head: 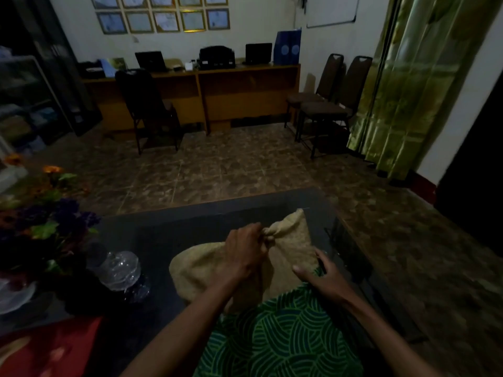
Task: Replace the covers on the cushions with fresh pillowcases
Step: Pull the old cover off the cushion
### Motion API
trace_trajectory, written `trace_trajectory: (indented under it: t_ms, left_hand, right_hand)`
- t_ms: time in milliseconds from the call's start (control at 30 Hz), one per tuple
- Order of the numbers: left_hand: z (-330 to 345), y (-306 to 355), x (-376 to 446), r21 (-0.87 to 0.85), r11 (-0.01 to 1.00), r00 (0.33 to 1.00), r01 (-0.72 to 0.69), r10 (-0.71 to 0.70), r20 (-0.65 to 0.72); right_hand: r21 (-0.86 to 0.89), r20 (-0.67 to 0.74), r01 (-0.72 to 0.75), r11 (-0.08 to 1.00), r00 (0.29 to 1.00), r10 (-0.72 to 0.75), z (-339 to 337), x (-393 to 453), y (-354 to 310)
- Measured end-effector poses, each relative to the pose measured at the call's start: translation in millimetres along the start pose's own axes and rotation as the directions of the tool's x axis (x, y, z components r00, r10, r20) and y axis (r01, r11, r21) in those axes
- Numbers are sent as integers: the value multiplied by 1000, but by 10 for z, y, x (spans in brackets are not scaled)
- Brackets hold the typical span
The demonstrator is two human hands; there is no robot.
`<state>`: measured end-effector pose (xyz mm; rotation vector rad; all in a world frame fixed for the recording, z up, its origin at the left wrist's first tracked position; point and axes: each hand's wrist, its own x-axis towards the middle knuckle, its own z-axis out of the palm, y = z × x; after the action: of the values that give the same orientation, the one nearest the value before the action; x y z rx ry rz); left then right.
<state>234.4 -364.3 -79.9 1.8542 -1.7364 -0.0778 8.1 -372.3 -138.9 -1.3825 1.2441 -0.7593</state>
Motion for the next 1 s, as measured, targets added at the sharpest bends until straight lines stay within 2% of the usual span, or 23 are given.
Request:
trace_trajectory:
  t_ms: [100, 200, 333, 400, 500, 567, 667, 700, 767, 833, 1000]
  left_hand:
    - [-190, 80, 272, -4, 998, 989, -67, 65, -135]
    - [-408, 137, 547, 36, 995, 982, -95, 100, -162]
    - [-543, 82, 788, 17, 1000, 986, -1, 4, -168]
    - [-521, 24, 811, -2, 998, 987, 57, -56, -152]
    - [-304, -108, 708, 57, 988, 987, 141, -137, -81]
    - [-126, -170, 581, 74, 990, 991, 120, -115, -63]
    - [135, -137, 415, 48, 998, 997, -29, 25, 68]
    - [207, -95, 371, 49, 998, 990, -47, 40, 138]
    - [346, -14, 325, 58, 998, 972, 14, -28, 234]
    - [477, 51, 325, 95, 993, 969, 71, -91, 230]
    - [636, 182, 420, 181, 982, 989, 54, -78, 126]
  right_hand:
    - [-37, 6, 75, 996, 997, -75, -77, 88, -226]
    - [29, -34, 157, 987, 987, -156, -43, 150, -426]
    - [121, -52, 202, 972, 979, -197, 58, 192, -621]
    - [94, -66, 182, 979, 982, -176, 77, 224, -625]
    - [-59, -47, 101, 993, 993, -104, 202, 222, -387]
    - [-106, -46, 43, 993, 998, -48, 315, 186, -93]
    - [0, -160, 39, 999, 986, -38, 338, 174, 188]
    - [40, -214, 46, 998, 976, -37, 303, 182, 241]
    - [56, -313, 50, 997, 949, -30, 224, 168, 317]
    - [31, -359, 11, 999, 933, 1, 166, 123, 383]
    - [-32, -316, -89, 995, 946, 75, 98, 163, 501]
